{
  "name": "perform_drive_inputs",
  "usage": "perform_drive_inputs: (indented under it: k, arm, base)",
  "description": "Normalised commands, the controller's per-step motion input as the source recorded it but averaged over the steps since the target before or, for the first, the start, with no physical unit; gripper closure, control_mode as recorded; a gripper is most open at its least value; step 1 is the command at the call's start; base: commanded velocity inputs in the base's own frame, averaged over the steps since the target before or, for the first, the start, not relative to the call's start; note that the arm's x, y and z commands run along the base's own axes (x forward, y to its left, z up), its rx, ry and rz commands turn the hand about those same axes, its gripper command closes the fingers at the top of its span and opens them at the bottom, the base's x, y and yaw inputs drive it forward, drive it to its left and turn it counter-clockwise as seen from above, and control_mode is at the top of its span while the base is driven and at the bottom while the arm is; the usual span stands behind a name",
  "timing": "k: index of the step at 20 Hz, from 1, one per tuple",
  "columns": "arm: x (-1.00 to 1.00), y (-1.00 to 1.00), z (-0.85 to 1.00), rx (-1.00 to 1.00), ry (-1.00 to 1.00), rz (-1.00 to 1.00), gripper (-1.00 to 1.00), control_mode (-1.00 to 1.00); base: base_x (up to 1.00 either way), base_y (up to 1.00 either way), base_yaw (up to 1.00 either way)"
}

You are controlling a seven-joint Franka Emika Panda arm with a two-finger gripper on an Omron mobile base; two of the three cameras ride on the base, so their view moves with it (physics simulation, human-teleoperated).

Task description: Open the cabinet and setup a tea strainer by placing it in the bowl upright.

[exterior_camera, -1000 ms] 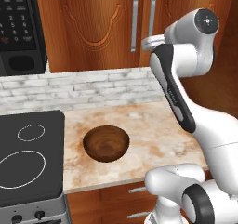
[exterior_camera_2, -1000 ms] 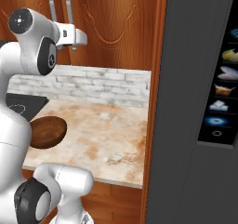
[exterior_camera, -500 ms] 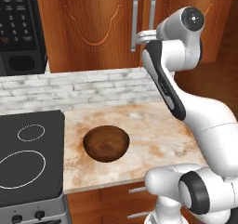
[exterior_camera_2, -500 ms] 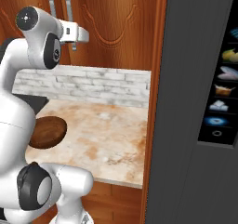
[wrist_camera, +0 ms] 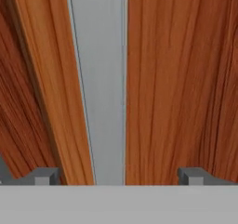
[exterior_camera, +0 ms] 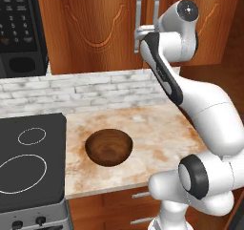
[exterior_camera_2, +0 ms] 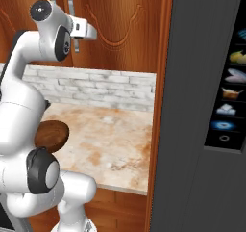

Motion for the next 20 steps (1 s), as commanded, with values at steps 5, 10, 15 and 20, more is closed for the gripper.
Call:
perform_drive_inputs:
  k: [5,10,15,20]
  arm:
    - [0.48,0.10,0.00,0.00,0.00,0.00,-1.00,-1.00]
    - [0.41,0.01,-0.06,0.00,-0.04,0.00,-1.00,-1.00]
    - [0.23,0.00,-0.02,0.00,-0.15,0.00,-1.00,-1.00]
    - [0.06,0.08,-0.09,0.00,-0.13,0.00,-1.00,-1.00]
  base:
    - [0.00,0.00,0.00]
    - [0.00,0.00,0.00]
    - [0.00,0.00,0.00]
    - [0.00,0.00,0.00]
